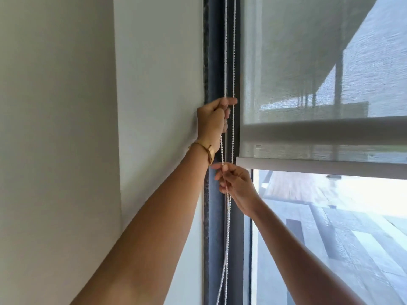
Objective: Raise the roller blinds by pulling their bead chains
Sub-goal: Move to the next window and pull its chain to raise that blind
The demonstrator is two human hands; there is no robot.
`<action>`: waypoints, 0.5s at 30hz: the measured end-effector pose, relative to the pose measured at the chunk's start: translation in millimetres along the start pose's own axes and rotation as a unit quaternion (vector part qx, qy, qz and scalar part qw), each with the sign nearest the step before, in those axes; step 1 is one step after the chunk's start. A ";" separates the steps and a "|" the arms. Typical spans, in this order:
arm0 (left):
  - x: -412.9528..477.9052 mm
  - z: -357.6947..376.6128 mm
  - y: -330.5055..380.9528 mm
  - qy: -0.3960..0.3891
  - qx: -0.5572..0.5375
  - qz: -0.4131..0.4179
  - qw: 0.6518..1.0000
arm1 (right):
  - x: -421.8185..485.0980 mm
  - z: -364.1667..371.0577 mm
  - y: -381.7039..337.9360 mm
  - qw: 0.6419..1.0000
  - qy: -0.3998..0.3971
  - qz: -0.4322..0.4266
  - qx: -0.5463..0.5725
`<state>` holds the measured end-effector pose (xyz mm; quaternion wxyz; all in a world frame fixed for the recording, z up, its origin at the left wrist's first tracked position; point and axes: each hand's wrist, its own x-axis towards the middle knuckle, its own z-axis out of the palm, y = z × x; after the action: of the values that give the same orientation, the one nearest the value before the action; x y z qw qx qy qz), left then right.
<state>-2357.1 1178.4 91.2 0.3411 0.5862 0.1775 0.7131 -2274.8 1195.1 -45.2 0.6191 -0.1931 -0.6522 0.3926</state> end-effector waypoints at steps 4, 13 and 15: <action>-8.5 -5.7 -15.3 0.017 0.015 0.012 1.000 | -2.0 -8.8 -4.1 0.998 0.025 0.060 0.024; -14.3 -0.2 -24.0 0.063 0.059 0.129 0.988 | 52.1 0.4 -89.3 0.999 0.044 0.004 0.011; -15.0 -3.5 -27.8 0.063 0.059 0.161 0.983 | 67.3 4.8 -112.7 0.998 0.050 -0.033 -0.029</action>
<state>-2351.5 1188.0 61.5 0.1746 0.5804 0.1432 0.7824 -2263.7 1173.9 84.0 0.6573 -0.2088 -0.6380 0.3426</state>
